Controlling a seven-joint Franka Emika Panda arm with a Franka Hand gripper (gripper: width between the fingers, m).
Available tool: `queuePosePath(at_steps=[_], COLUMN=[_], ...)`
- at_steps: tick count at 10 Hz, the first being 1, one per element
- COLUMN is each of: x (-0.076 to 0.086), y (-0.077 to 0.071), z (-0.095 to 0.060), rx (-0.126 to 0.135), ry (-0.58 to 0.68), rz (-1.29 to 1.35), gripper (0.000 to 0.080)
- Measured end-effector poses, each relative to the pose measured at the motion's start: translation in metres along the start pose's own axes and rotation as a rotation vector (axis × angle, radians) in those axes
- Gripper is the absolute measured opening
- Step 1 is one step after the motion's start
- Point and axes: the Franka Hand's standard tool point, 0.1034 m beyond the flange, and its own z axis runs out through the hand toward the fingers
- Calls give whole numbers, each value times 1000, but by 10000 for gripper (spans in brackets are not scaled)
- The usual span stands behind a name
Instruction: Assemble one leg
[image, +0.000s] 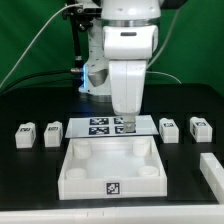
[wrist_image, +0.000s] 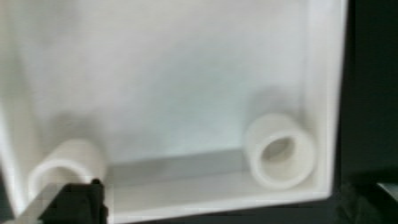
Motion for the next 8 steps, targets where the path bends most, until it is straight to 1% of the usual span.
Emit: queuePosePath(at_steps=[1,2,3,4,5,6,8], x=[-9,-17,-27,-34,-38,-39,-38], y=[-14,-22,-32,-36,-39,-45,-51], z=[8,17,30,43,55,67,79], rx=[8,2,15,26,36,52,61], ry=[1,8,13,19,24,29,34], rz=[-124,-159,-142,-140,-125,-119,-106], gripper=[650,650,650,650,650,650,650])
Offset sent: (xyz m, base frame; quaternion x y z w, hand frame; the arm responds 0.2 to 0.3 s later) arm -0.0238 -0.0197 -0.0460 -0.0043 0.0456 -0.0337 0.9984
